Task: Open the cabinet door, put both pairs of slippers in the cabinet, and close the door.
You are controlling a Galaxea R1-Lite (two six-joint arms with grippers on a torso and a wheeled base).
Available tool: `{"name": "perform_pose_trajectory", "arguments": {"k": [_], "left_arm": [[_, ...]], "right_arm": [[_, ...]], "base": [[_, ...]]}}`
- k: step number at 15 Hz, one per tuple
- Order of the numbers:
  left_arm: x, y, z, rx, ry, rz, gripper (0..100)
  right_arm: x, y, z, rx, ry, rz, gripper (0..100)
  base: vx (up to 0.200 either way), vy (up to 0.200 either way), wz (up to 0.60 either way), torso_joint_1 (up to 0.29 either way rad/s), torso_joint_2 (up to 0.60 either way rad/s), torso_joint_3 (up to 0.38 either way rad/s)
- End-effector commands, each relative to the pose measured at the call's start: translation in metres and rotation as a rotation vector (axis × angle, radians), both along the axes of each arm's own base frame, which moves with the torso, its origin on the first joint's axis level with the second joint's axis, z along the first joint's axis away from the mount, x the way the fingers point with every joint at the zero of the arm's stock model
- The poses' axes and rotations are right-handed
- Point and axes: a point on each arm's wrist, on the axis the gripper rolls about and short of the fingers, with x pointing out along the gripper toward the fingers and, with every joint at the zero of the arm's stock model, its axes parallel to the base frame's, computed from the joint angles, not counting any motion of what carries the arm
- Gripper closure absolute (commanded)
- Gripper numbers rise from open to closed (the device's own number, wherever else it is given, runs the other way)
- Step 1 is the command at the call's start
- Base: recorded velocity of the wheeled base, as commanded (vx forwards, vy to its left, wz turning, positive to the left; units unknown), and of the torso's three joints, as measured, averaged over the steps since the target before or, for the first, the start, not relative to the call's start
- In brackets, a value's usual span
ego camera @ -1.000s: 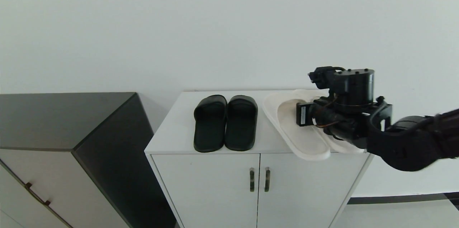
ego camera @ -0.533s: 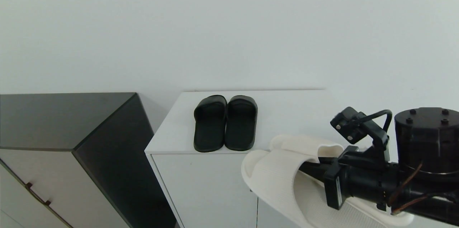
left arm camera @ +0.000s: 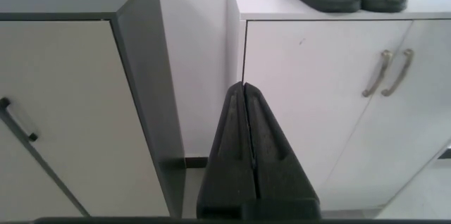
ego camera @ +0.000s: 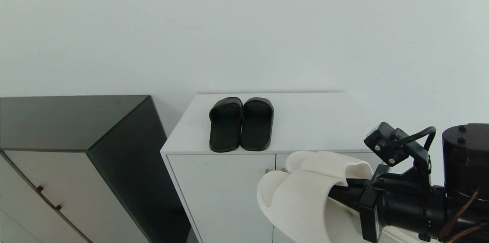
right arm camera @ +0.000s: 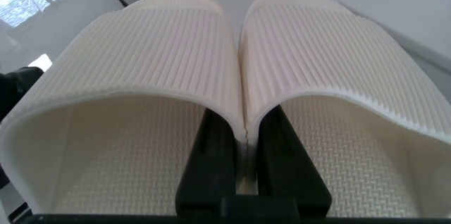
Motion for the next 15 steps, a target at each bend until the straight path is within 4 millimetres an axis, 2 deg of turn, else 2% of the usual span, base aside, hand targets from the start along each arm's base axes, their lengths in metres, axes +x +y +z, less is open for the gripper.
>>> {"name": "perform_pose_trajectory", "arguments": {"k": [1, 8, 15], "left_arm": [[0.0, 0.0, 0.0, 0.0, 0.0, 0.0, 100], [0.0, 0.0, 0.0, -0.002, 0.0, 0.002, 100], [0.0, 0.0, 0.0, 0.0, 0.0, 0.002, 100]], "right_arm": [[-0.0016, -0.0015, 0.0002, 0.001, -0.002, 0.002, 100], [-0.0008, -0.0006, -0.0021, -0.01, 0.001, 0.006, 100], [-0.001, -0.0008, -0.0057, -0.019, 0.01, 0.006, 100]], "base": [[-0.2, 0.0, 0.0, -0.012, -0.01, 0.012], [0.0, 0.0, 0.0, 0.0, 0.0, 0.0], [0.0, 0.0, 0.0, -0.185, 0.46, 0.263]]}}
